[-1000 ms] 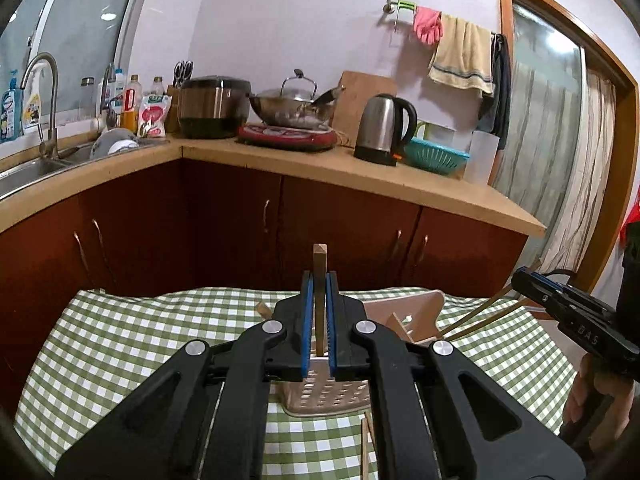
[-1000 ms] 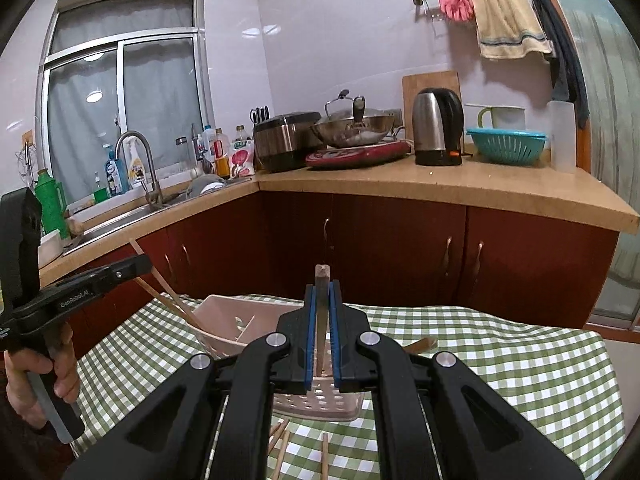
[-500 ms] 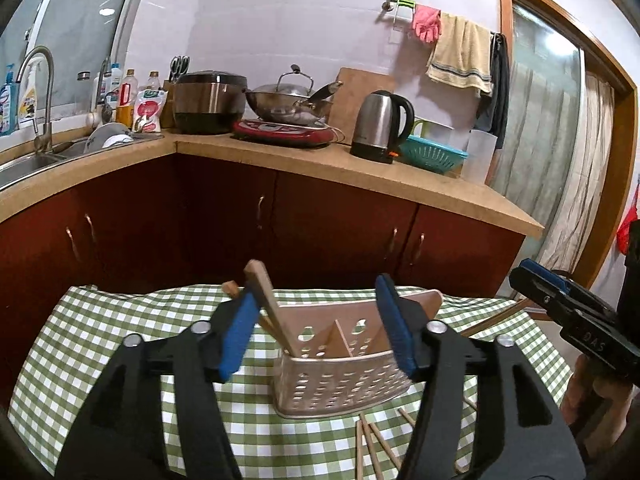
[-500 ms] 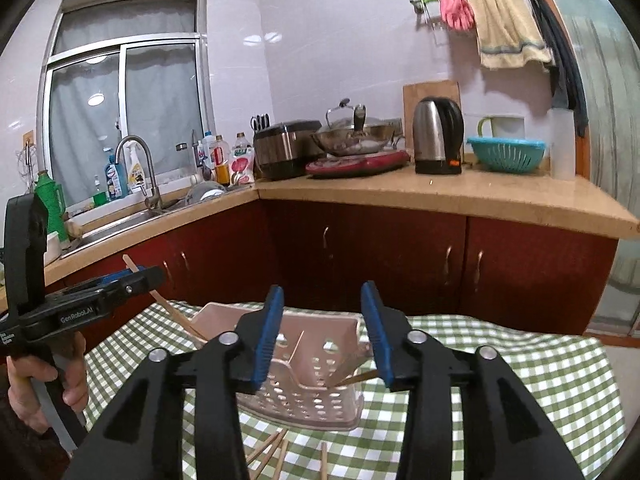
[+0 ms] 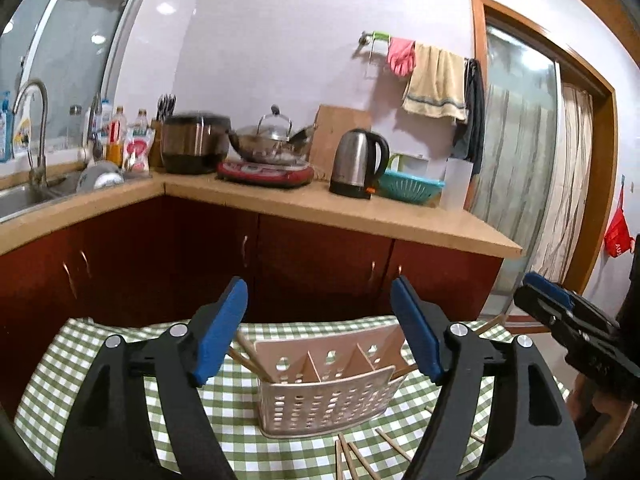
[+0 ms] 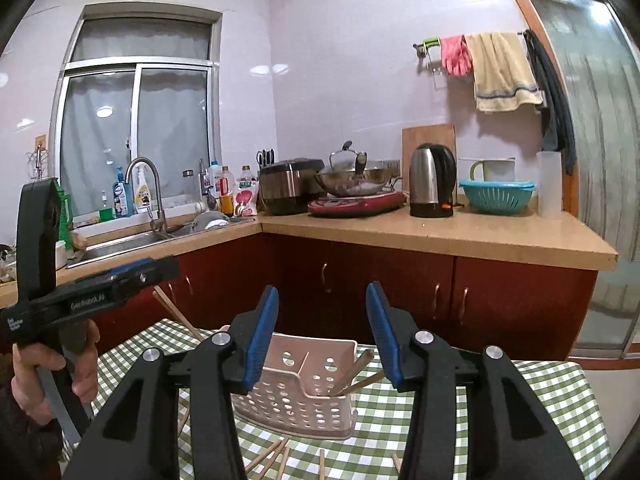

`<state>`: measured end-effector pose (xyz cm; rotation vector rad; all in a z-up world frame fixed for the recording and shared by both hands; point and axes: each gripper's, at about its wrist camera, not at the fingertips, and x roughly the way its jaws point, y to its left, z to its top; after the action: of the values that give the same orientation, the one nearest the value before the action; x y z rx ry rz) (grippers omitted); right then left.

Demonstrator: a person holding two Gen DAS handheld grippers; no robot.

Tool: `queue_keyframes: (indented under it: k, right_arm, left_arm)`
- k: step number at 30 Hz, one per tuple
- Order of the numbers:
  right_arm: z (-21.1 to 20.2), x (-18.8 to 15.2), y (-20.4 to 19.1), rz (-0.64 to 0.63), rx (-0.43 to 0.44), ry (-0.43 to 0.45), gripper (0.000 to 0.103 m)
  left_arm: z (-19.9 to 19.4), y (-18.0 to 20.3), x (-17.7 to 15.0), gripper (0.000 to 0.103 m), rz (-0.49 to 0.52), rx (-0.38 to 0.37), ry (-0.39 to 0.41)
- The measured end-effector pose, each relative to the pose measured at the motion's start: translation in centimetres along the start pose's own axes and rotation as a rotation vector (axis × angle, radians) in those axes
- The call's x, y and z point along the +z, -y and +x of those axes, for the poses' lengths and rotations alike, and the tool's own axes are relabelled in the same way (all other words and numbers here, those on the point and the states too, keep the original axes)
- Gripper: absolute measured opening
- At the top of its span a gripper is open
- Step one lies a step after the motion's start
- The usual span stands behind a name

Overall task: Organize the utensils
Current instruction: 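Open both tools to release the chopsticks into the holder, then lower both tools to the cloth and close each on a wooden chopstick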

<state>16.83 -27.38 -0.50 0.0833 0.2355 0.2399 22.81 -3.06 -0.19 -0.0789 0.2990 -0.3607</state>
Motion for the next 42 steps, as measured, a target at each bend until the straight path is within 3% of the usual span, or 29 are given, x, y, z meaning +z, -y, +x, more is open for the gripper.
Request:
queue_keyframes:
  k: [7,12,26,30,34,42]
  right_arm:
    - [-1.9,-0.9,0.2,0.017,-0.006,-0.002,0.046]
    - [-3.6,-3.0,0.4,0.026,-0.021,-0.001,0.046]
    - [-8.0,-14.4,0.2,0.002,-0.029,-0.122,0.046]
    - [-8.5,-17.1,0.3,-0.005,-0.017,-0.175,0.046]
    - [-8.6,-19.4,0.4,-0.011,-0.007,-0.231,0.039]
    - [-8.7,-22.9,0.5,-0.007,0.007,-0.310,0.028]
  left_arm:
    - [-3.5,0.9,0.5,0.073,0.049,0.058,0.103]
    - [-5.8,1.2,-1.0,0.073,0.075,0.113,0.111]
    - [-7.9,-1.4,-12.6,0.073,-0.013,0.230,-0.121]
    - [-8.6,-1.7,-15.3,0.067,-0.018,0.249,-0.166]
    - [-9.0,-1.9,-17.8,0.059,-0.043,0.251,-0.225]
    - [-8.7,-1.0,-22.2,0.053,-0.043,0.235,-0.322]
